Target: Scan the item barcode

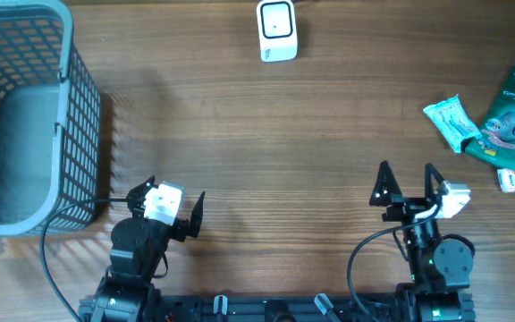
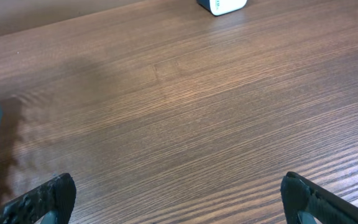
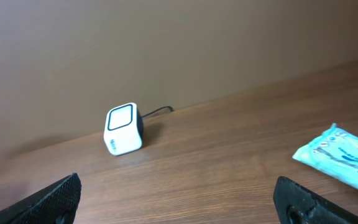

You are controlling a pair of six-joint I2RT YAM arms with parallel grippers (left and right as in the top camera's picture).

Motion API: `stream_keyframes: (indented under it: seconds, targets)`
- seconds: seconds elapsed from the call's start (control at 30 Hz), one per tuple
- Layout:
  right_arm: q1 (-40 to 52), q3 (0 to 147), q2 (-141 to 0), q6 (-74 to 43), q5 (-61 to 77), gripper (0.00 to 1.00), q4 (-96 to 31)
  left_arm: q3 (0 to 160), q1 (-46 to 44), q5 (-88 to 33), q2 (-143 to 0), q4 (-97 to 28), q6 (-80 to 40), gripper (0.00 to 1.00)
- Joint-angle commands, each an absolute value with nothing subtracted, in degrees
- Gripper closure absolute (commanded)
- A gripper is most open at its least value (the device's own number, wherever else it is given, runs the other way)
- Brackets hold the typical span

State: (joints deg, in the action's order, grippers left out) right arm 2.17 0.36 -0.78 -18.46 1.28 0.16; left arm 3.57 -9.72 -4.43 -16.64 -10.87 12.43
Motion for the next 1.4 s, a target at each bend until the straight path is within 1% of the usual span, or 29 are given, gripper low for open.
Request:
stream_keyframes:
  seconds: [0.0,0.9,1.0,1.37]
  targets:
    - [1.1,0.3,-0.2,-17.5,1.9,0.00,0.1,3.3,-9.5,-5.1,-16.5,-10.9,13.1,0.00]
    - [1.1,0.3,-0.2,-18.2,1.9,0.00,0.1,3.3,-9.3,-4.9,-16.0,-10.7,13.1,0.00]
    - [1.1,0.3,-0.2,-18.2,1.9,0.00,0.1,3.3,-8.8,-7.2,-14.9,-8.7,13.1,0.00]
    - [1.1,0.3,-0.2,-18.2,1.9,0.00,0.1,1.9,-8.2,-6.6,-6.9,-7.0,13.1,0.00]
